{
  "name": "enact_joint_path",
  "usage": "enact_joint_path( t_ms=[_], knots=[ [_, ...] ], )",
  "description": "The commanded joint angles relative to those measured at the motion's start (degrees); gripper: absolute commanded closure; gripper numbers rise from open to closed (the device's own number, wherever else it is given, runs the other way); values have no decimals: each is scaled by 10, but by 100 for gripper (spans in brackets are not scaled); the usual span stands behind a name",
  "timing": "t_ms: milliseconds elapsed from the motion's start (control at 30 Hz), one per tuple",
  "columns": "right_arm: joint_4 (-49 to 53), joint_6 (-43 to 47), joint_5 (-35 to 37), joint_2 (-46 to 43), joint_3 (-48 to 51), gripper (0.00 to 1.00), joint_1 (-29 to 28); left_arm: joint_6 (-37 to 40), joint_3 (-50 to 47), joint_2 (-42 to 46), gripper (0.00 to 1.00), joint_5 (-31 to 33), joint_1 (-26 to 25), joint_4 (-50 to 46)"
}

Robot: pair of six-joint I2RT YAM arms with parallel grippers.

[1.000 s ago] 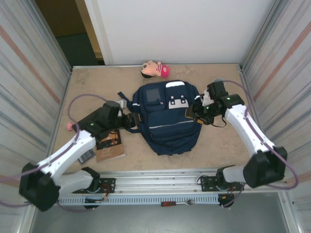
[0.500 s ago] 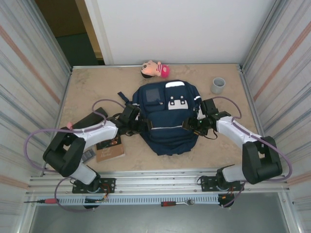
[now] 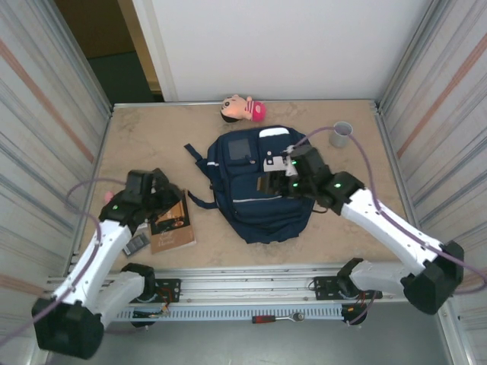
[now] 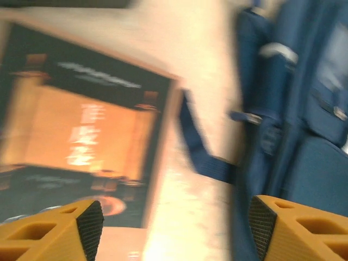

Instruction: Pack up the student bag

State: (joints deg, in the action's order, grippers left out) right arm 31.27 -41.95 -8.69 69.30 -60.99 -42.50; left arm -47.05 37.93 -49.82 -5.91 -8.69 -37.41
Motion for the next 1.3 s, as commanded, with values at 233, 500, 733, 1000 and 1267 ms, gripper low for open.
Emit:
enact_joint_path(
  t_ms=[233, 500, 733, 1000, 1267],
  knots=[
    [-45, -16, -36, 281, -159, 37, -151, 53, -67, -29, 28, -56, 117, -49],
    [-57, -13, -47, 329, -167, 37, -156, 4, -124, -79, 36, -100, 63, 42],
    [-64, -8, -82, 368, -183, 37, -156, -82, -144, -122, 38, -72, -46, 119],
    [-28, 28, -67, 438, -253, 37, -159, -74, -83, -91, 31, -35, -35, 66],
    [51, 89, -28, 569, -391, 37, -159, -5, -118, 8, 33, -98, 142, 1]
  ],
)
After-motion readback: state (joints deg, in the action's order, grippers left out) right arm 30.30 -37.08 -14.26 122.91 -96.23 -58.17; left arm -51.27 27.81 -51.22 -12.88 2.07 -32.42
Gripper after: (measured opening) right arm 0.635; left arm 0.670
